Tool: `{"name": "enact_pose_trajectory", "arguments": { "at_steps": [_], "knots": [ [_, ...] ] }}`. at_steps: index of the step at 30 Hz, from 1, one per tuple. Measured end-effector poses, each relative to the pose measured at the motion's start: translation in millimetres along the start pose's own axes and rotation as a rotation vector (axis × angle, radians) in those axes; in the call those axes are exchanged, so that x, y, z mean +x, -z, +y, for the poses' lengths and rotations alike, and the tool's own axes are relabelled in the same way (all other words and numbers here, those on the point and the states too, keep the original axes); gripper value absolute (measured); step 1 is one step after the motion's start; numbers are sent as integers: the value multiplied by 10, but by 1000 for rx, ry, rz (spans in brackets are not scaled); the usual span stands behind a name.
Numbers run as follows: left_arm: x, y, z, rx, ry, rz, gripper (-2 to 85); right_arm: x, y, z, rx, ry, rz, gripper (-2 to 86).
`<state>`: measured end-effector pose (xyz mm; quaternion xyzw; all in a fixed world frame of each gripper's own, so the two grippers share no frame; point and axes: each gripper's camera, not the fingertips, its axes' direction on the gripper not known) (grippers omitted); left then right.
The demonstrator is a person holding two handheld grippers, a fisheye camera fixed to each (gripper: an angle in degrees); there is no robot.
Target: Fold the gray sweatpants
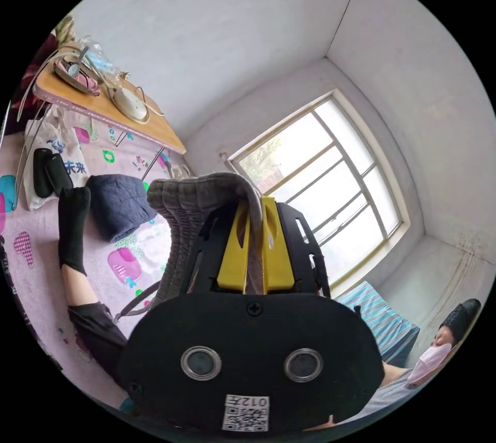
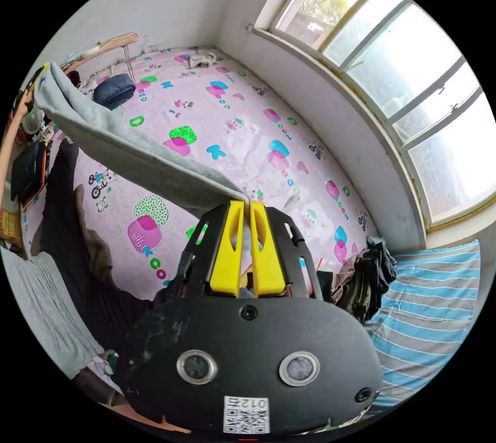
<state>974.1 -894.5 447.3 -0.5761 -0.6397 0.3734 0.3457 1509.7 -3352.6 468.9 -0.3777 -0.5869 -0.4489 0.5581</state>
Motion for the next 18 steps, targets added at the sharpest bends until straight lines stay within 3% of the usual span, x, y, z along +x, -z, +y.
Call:
{"name": "enact_pose_trajectory", "arguments": {
  "at_steps": [5, 12, 18],
  "knots": [
    [-343, -830, 220, -313, 38, -236, 66, 151, -415, -407, -176, -50, -29, -9],
    [-725, -1118, 396, -385, 137, -277, 73, 135, -1141, -337, -427, 57, -283, -10],
    [-828, -1415, 435, -614, 120, -445, 74, 191, -1569, -505, -311, -48, -413, -10]
  ]
}}
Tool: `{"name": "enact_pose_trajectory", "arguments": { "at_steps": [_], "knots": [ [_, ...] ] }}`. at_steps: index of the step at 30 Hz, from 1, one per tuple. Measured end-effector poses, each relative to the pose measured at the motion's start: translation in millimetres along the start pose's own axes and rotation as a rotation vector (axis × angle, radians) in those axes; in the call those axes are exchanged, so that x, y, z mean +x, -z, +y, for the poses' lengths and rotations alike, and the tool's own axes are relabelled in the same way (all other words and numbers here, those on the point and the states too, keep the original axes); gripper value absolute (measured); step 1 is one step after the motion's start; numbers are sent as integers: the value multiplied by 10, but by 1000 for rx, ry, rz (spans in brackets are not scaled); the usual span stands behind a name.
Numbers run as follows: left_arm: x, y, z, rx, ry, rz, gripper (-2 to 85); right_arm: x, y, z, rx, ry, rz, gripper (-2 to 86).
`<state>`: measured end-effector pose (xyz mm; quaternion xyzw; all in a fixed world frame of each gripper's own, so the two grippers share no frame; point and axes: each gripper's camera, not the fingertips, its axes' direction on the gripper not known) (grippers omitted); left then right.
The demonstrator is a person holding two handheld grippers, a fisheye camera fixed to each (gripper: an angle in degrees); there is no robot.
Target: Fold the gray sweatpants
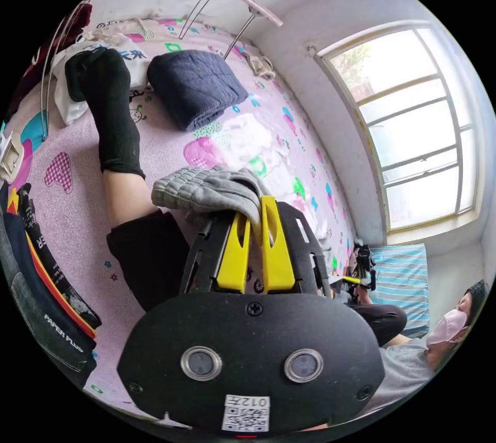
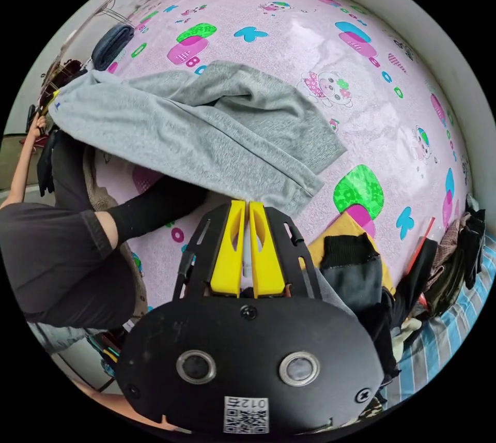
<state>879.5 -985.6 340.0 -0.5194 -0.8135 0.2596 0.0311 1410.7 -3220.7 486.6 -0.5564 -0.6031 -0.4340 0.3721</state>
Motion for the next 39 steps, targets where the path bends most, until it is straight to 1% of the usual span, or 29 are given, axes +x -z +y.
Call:
{"name": "enact_pose_trajectory", "arguments": {
  "at_steps": [2, 5, 6, 7, 9, 11, 15, 16, 17, 19, 20, 21, 23, 24, 26, 28, 29, 31, 33, 34, 35, 36, 38, 39],
  "knots": [
    [173, -369, -117, -127, -26, -80, 71, -1, -114, -207, -2, -21, -43, -9],
    [459, -972, -247, -277, -82, -154, 59, -34, -331, -566, -119, -31, -55, -9],
    [504, -1088, -277, -297, -86, -160, 55, -42, -375, -692, -178, -8, -48, -9],
    [565, -1310, -351, -327, -74, -166, 41, 2, -316, -820, -189, 9, -67, -10],
    [621, -1623, -511, -347, -45, -148, 26, 138, -253, -996, -229, -6, -119, -10],
    [688, -2021, -779, -353, 4, -127, 17, 294, -149, -1172, -210, -56, -119, -9],
    [962, -2474, -1321, -298, -9, -97, 27, 626, 118, -1686, -107, -172, -61, -8],
    [1110, -2535, -1536, -242, -6, -84, 38, 666, 241, -1825, -49, -206, -3, -8],
    [1300, -2515, -1763, -167, 10, -65, 48, 670, 317, -1891, -19, -213, 26, -7],
    [1661, -2350, -2130, -66, 4, -50, 59, 675, 749, -2115, 110, -203, 129, -7],
    [1921, -2153, -2370, -14, -41, -59, 64, 689, 887, -2156, 141, -200, 157, -7],
    [2045, -2021, -2475, 18, -71, -66, 65, 735, 1189, -2209, 205, -204, 227, -7],
    [2355, -1363, -2781, 162, -137, -56, 70, 836, 1661, -2204, 300, -230, 324, -7],
    [2385, -1199, -2835, 184, -137, -46, 71, 909, 1975, -2147, 359, -254, 375, -7],
    [2434, -604, -2918, 249, -146, -15, 73, 999, 2387, -2000, 454, -270, 396, -7],
    [2443, -278, -2861, 266, -190, 51, 74, 1009, 2778, -1749, 603, -198, 367, -7],
    [2452, -110, -2769, 270, -231, 75, 75, 996, 2833, -1692, 624, -177, 374, -7],
    [2446, 41, -2597, 226, -295, 60, 76, 947, 2866, -1509, 611, -98, 399, -8],
    [2341, 53, -2397, 129, -316, 24, 77, 944, 2712, -1363, 570, -49, 381, -9],
    [2223, -22, -2246, 49, -322, -21, 77, 964, 2545, -1269, 536, -44, 342, -9],
    [2059, -149, -2095, -35, -301, -63, 77, 977, 2449, -1227, 519, -46, 320, -9],
    [1960, -221, -2021, -68, -276, -76, 77, 1006, 2215, -1148, 473, -55, 274, -10],
    [1535, -559, -1730, -175, -153, -96, 78, 1046, 1805, -1057, 368, -83, 230, -10],
    [1440, -657, -1658, -206, -126, -115, 78, 1062, 1520, -1012, 269, -96, 217, -10]
  ]
}}
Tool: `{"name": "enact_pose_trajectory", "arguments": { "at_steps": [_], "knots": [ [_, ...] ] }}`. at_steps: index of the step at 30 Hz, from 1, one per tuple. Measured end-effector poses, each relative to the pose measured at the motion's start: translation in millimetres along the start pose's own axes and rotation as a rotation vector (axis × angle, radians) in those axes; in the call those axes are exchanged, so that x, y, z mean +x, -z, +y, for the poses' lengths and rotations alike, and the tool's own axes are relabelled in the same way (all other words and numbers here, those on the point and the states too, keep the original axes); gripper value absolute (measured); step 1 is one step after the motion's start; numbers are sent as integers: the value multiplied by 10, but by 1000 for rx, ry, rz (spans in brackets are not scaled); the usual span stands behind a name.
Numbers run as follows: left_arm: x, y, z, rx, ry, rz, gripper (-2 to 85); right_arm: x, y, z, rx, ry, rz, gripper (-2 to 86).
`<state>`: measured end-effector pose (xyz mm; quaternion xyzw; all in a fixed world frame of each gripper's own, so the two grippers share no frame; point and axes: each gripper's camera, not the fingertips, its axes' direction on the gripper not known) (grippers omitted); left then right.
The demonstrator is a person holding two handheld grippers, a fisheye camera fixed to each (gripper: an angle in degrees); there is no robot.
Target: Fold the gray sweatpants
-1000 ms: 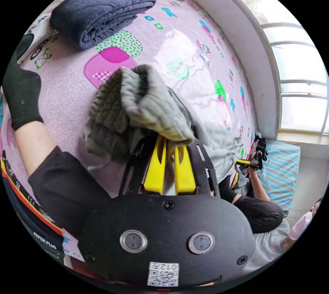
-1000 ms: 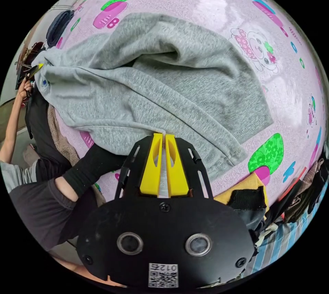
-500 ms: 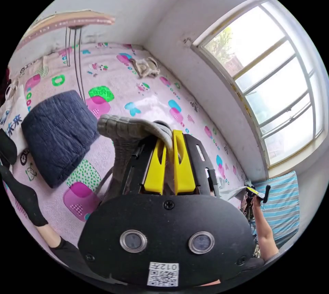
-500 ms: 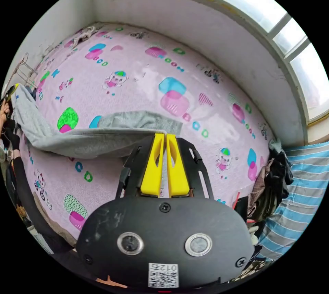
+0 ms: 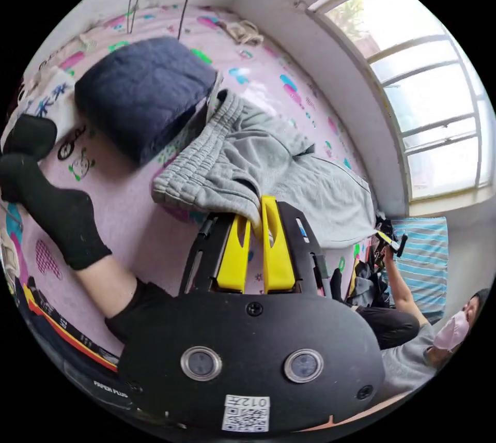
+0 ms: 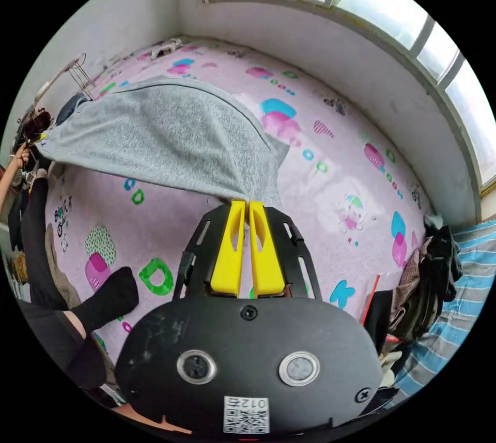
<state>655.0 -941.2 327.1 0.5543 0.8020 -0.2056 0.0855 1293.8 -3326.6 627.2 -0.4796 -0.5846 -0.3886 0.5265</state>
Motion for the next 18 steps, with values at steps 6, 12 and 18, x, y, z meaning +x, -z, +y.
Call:
{"name": "enact_pose_trajectory", "arguments": {
  "at_steps": [6, 12, 18],
  "knots": [
    [-198, -635, 303, -233, 118, -105, 79, -149, -444, 362, -279, 173, 81, -10],
    [19, -477, 278, -287, 55, -151, 80, 145, -273, 493, -254, 94, -5, -9],
    [114, -516, 460, -277, 119, -166, 76, 339, -179, 593, -278, 78, 2, -3]
  ]
}}
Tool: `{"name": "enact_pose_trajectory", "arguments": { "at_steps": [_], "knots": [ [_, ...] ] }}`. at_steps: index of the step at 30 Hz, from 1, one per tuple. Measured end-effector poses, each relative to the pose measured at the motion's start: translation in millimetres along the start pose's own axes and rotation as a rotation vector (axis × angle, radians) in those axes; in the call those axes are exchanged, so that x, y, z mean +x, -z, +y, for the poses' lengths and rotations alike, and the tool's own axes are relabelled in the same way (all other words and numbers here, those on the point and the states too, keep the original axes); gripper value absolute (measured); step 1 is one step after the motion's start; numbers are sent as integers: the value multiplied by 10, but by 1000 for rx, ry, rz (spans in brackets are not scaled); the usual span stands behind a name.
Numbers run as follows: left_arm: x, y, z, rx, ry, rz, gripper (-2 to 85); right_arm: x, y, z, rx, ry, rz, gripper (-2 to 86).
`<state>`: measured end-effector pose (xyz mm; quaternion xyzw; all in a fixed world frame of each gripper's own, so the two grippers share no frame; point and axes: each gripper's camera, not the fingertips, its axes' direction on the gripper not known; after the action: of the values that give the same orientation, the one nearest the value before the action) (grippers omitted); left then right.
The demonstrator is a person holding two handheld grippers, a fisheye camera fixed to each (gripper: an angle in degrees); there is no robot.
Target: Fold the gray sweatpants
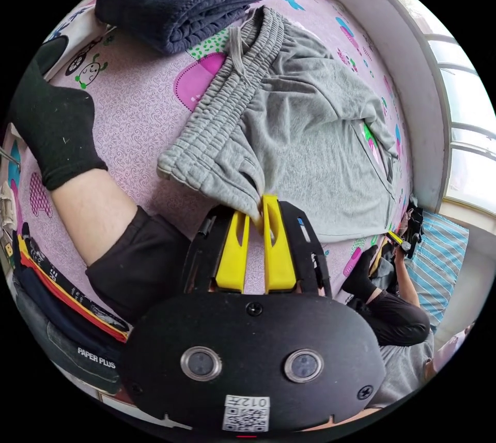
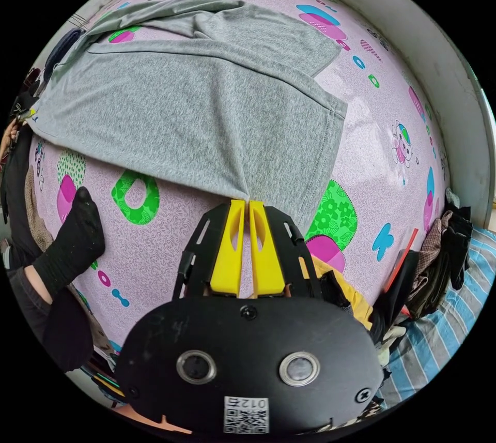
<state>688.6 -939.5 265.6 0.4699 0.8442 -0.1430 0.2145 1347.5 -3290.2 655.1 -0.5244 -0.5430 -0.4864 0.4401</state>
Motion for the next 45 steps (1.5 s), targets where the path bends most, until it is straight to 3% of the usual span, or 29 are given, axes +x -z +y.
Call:
{"name": "enact_pose_trajectory", "arguments": {
  "at_steps": [3, 7, 10, 14, 18, 22, 33, 37, 45],
  "knots": [
    [14, 112, 170, 34, 44, -6, 61, 108, 24, 45, -37, -6, -20, 14],
    [134, 563, 483, 227, 83, -139, 36, 267, 73, 120, -112, 6, -41, 57],
    [381, 729, 485, 336, -2, -225, 24, 428, 140, 187, -160, -14, -46, 61],
    [739, 479, 149, 317, -120, -111, 14, 671, 324, 286, -98, -113, -48, 60],
    [999, 70, -104, 238, -150, -206, 10, 1013, 501, 442, 55, -340, -72, 39],
    [1108, -224, -194, 157, -144, -326, 7, 1319, 445, 576, 157, -545, -233, 11],
    [1310, -402, -154, 99, -189, -468, -1, 1578, 245, 665, 144, -641, -280, -8],
    [1327, -393, -125, 119, -160, -445, -1, 1708, 455, 914, 216, -687, -75, -7],
    [1385, -391, -101, 144, -115, -435, 4, 1670, 334, 793, 54, -466, 143, -7]
  ]
}}
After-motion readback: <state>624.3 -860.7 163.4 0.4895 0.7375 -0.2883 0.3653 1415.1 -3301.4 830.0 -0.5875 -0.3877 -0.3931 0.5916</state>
